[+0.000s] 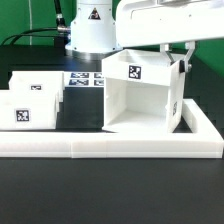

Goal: Assemble drawer

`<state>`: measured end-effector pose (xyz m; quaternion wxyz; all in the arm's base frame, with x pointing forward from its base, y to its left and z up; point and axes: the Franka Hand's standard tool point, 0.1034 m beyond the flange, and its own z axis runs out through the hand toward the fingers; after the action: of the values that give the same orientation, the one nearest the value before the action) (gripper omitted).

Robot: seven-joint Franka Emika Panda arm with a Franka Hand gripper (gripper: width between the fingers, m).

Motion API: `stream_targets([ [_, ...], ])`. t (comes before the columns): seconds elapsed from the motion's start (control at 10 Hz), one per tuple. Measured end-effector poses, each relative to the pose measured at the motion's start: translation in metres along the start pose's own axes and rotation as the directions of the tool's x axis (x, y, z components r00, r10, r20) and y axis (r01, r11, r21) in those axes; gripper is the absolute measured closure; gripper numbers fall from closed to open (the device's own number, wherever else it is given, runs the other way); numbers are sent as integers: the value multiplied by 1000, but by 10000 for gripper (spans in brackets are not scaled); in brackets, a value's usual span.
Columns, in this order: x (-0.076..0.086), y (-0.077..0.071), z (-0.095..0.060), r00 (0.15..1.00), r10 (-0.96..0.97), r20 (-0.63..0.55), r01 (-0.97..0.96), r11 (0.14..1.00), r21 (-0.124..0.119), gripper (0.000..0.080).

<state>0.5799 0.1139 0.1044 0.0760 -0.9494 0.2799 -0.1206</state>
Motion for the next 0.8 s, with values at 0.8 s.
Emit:
stream_targets([
  [0.8,10,6,-7,901,434,5,-434,900,40,750],
])
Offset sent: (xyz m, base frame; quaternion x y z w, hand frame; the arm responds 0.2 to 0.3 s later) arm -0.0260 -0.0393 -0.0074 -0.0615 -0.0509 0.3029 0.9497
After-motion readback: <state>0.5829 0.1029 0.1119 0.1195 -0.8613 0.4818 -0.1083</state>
